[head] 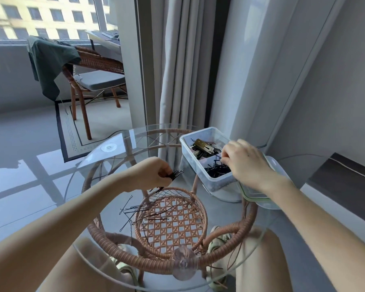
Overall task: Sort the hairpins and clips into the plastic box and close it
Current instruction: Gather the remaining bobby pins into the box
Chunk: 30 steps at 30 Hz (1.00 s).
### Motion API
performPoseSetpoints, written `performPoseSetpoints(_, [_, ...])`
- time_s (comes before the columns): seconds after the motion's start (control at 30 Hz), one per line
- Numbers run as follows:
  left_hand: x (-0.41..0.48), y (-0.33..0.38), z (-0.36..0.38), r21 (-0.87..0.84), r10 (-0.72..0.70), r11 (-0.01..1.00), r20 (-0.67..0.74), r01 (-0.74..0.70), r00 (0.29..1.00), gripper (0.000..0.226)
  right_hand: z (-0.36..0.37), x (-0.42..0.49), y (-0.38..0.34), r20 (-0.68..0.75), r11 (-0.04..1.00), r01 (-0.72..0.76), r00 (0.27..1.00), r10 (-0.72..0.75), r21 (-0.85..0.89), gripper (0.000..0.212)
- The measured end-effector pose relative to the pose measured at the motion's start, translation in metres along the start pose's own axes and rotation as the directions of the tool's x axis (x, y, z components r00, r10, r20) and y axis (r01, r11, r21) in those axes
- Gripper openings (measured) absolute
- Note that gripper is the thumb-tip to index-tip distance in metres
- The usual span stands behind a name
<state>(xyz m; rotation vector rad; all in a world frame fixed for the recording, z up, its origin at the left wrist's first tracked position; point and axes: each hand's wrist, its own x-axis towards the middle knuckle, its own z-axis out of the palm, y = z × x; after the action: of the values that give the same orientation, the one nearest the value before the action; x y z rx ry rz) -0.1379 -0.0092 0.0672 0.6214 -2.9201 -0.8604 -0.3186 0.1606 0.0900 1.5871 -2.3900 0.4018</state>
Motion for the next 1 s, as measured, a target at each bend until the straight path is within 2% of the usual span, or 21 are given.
performPoseSetpoints(0.1, [0.019,0.021,-0.005,-0.014,0.028,0.999,-0.011,-0.028,1.000,0.007,-0.002,0.021,0.022,0.173,0.984,0.121,0.980,-0.098,-0.128,0.009])
performPoseSetpoints(0.17, [0.031,0.036,-0.007,-0.037,0.057,0.998,-0.021,-0.057,0.998,0.012,0.003,0.029,0.026,0.292,0.976,0.169,0.948,-0.122,-0.139,0.011])
performPoseSetpoints(0.23, [0.047,0.053,-0.006,-0.054,0.084,0.995,-0.033,-0.086,0.996,0.014,0.007,0.033,0.029,0.343,0.979,0.175,0.930,-0.129,-0.106,0.012])
performPoseSetpoints(0.3, [0.062,0.070,-0.003,-0.050,0.092,0.994,-0.044,-0.094,0.995,0.015,0.007,0.033,0.036,0.306,0.991,0.127,0.946,-0.111,-0.034,0.014])
performPoseSetpoints(0.37, [0.076,0.085,0.003,-0.055,0.081,0.995,-0.044,-0.083,0.996,0.016,0.003,0.030,0.048,0.199,0.999,0.048,0.979,-0.049,0.010,0.021])
performPoseSetpoints(0.47, [0.095,0.101,0.014,-0.040,0.060,0.997,-0.046,-0.062,0.997,0.018,-0.007,0.019,0.065,0.067,0.999,-0.044,0.997,0.045,-0.018,0.026])
performPoseSetpoints(0.53, [0.104,0.107,0.024,0.010,0.052,0.999,-0.021,-0.052,0.998,0.020,-0.012,0.008,0.070,0.048,0.999,-0.031,0.998,0.033,-0.028,0.028])
performPoseSetpoints(0.63, [0.110,0.115,0.031,0.178,0.072,0.981,0.025,-0.075,0.997,0.021,-0.021,-0.006,0.068,0.065,0.999,-0.012,0.998,0.014,-0.035,0.028])
performPoseSetpoints(0.7, [0.108,0.115,0.026,0.188,0.095,0.977,0.028,-0.099,0.995,0.022,-0.027,-0.012,0.061,0.047,1.000,-0.003,0.999,0.003,-0.005,0.026])
performPoseSetpoints(0.83, [0.079,0.098,-0.003,0.149,0.107,0.984,-0.064,-0.096,0.992,0.019,-0.035,-0.023,0.022,-0.015,0.967,0.056,0.998,-0.054,0.248,0.017])
performPoseSetpoints(0.9, [0.053,0.076,-0.015,0.117,0.090,0.990,-0.077,-0.080,0.993,0.021,-0.028,-0.033,-0.002,0.070,0.930,0.085,0.991,-0.117,0.359,0.017])
performPoseSetpoints(1.0, [0.005,0.031,-0.017,0.223,0.047,0.974,-0.029,-0.039,0.998,0.034,0.002,-0.051,-0.035,0.314,0.914,0.113,0.917,-0.247,0.391,0.047])
